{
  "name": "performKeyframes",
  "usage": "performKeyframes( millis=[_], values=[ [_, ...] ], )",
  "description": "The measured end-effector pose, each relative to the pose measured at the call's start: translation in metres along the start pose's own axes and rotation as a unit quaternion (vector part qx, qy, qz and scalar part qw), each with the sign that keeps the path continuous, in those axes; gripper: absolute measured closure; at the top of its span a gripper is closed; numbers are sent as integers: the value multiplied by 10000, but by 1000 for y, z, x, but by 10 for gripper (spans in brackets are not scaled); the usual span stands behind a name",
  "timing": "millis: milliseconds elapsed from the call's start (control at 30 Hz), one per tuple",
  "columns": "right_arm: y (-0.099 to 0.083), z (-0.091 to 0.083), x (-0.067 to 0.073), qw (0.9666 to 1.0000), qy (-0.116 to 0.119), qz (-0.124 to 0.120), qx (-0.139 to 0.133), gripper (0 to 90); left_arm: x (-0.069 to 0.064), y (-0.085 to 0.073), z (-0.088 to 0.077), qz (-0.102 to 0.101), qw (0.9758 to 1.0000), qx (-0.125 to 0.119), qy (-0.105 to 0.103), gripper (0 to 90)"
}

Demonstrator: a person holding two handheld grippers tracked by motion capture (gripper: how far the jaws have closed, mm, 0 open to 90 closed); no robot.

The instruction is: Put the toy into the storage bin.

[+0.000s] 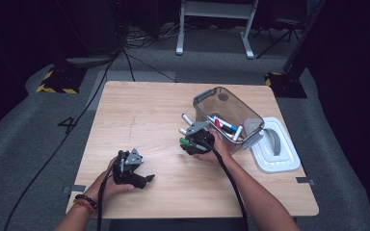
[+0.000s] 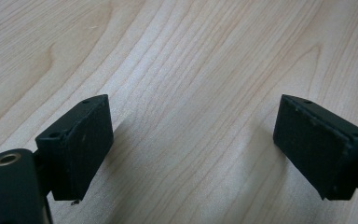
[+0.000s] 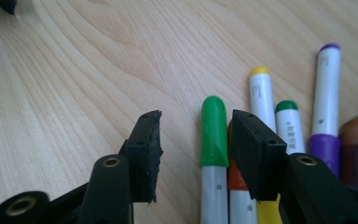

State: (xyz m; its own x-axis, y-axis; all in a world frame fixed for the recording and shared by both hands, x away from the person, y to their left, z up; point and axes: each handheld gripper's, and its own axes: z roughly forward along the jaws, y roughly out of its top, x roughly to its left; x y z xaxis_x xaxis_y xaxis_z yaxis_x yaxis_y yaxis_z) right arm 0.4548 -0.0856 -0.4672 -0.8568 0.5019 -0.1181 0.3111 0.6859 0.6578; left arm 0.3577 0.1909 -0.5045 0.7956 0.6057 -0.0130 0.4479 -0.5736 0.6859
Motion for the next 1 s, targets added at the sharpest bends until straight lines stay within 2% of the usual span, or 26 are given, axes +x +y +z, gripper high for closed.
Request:
performKeyframes(
  millis=[333, 433, 633, 767, 1000],
  values=[
    [-8, 11, -6, 9997, 143, 180, 80, 525, 0, 0, 0, 0, 10000, 0, 0, 124],
    [-9, 15, -2, 9996, 184, 116, 165, 526, 0, 0, 0, -1, 10000, 1, 0, 124],
    [-12, 18, -3, 9982, 496, 321, 93, 625, 0, 0, 0, 0, 10000, 2, -1, 124],
    [-12, 18, 1, 9980, 560, 282, 44, 731, 0, 0, 0, -1, 10000, 1, 0, 123],
    [-13, 16, 9, 9983, 553, 160, -22, 747, 0, 0, 0, -3, 10000, 1, -1, 124]
  ],
)
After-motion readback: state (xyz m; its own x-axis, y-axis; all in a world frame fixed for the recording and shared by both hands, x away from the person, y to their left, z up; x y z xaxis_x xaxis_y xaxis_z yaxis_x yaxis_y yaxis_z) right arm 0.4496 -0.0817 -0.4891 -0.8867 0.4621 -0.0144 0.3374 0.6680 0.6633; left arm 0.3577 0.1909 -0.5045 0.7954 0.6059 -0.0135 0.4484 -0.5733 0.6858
